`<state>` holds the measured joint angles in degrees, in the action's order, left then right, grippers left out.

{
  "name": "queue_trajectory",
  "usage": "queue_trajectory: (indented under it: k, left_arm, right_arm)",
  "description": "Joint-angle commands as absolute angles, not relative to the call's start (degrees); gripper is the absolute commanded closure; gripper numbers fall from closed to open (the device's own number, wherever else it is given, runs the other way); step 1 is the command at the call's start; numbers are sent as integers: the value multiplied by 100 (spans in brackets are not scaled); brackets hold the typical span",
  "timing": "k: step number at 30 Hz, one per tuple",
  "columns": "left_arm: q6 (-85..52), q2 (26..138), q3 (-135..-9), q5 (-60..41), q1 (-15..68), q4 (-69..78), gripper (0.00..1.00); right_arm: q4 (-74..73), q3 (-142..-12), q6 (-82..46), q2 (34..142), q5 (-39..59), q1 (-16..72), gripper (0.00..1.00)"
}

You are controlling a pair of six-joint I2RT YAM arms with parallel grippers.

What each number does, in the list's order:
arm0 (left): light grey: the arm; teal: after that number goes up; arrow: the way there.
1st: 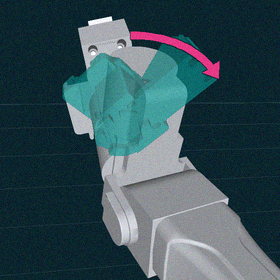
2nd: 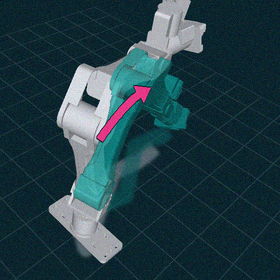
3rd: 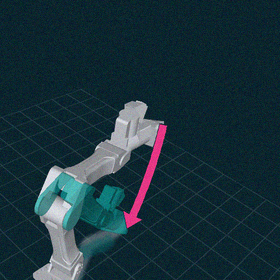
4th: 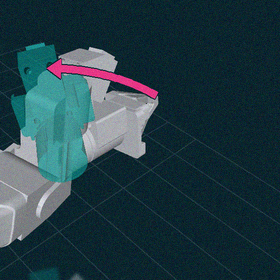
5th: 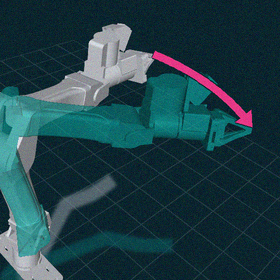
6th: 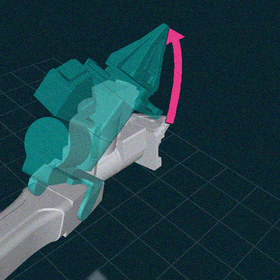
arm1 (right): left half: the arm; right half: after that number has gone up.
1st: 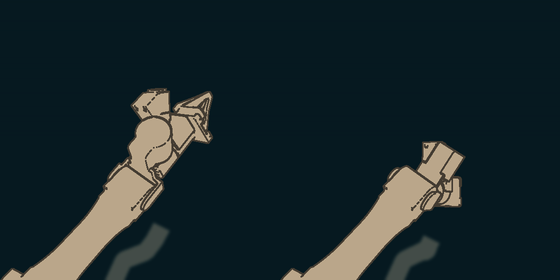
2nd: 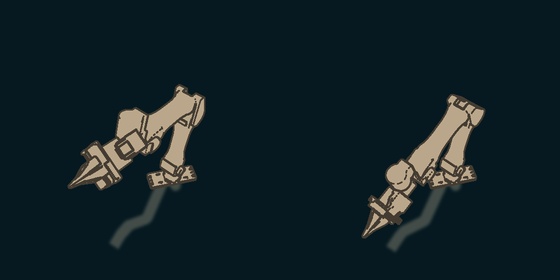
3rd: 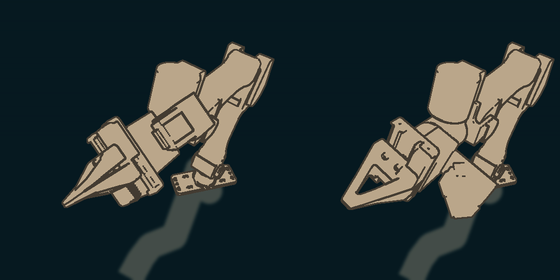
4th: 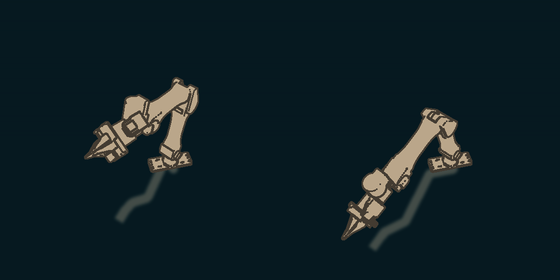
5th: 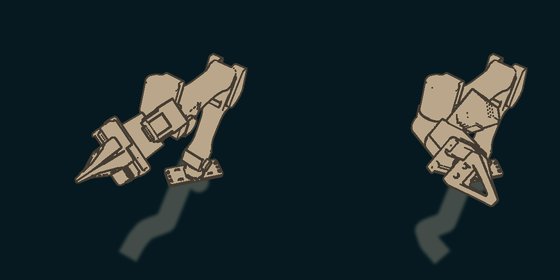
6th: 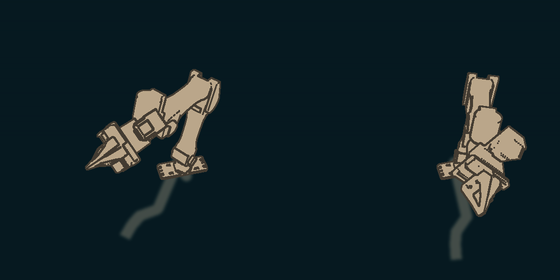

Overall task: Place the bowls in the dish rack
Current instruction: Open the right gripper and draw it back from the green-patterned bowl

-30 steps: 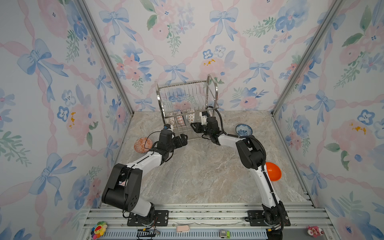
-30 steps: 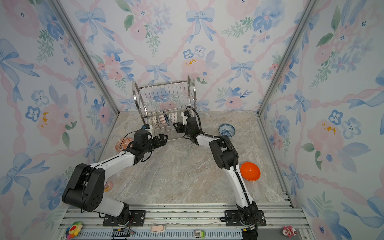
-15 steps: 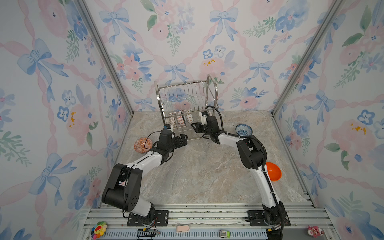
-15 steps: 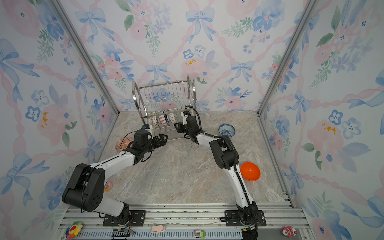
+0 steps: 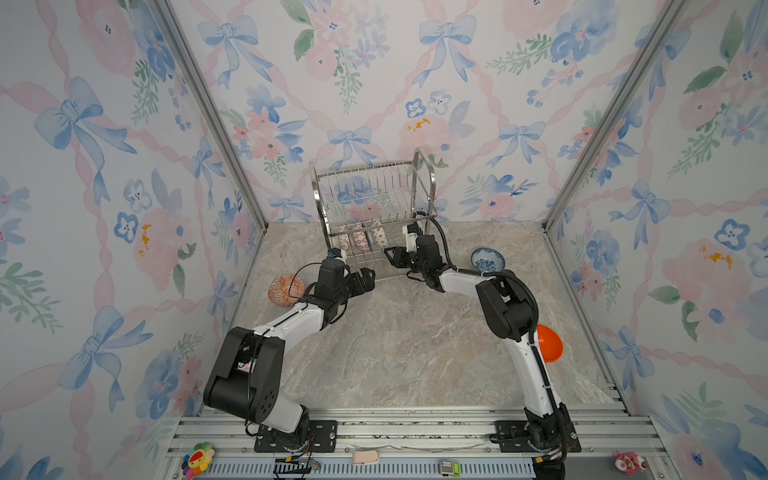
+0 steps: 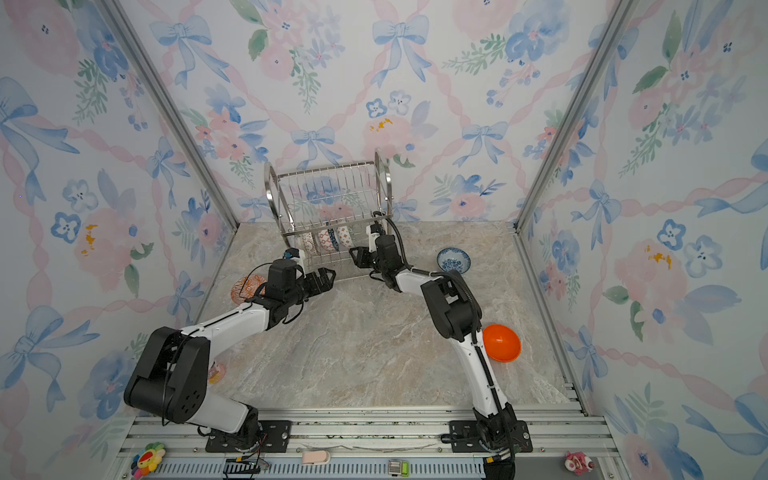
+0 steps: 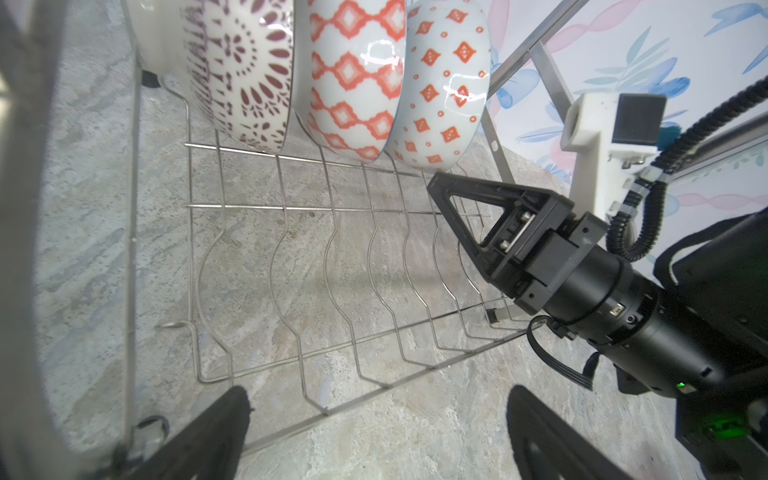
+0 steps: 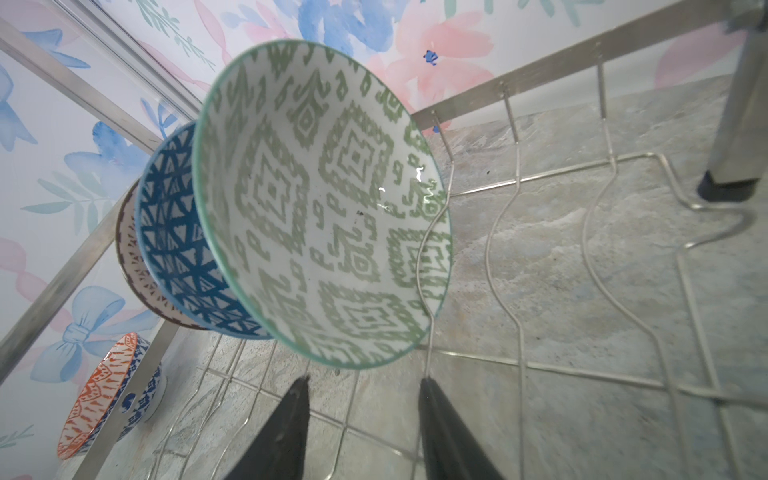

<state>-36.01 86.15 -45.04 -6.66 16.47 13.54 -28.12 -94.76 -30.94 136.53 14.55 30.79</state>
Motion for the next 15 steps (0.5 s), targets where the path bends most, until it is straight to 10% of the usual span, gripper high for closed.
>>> queue_trajectory:
  k: [1, 15]
  left_arm:
    - [-3542, 8692, -4464, -388, 1583, 753, 2]
    - [-3581, 8563, -4535, -413, 1682, 691, 2]
  right_arm:
    - [-3136, -9285, -3241, 13305, 1443, 3040, 53]
    - [-3872, -8432, -3384, 12654, 1300, 3265, 46]
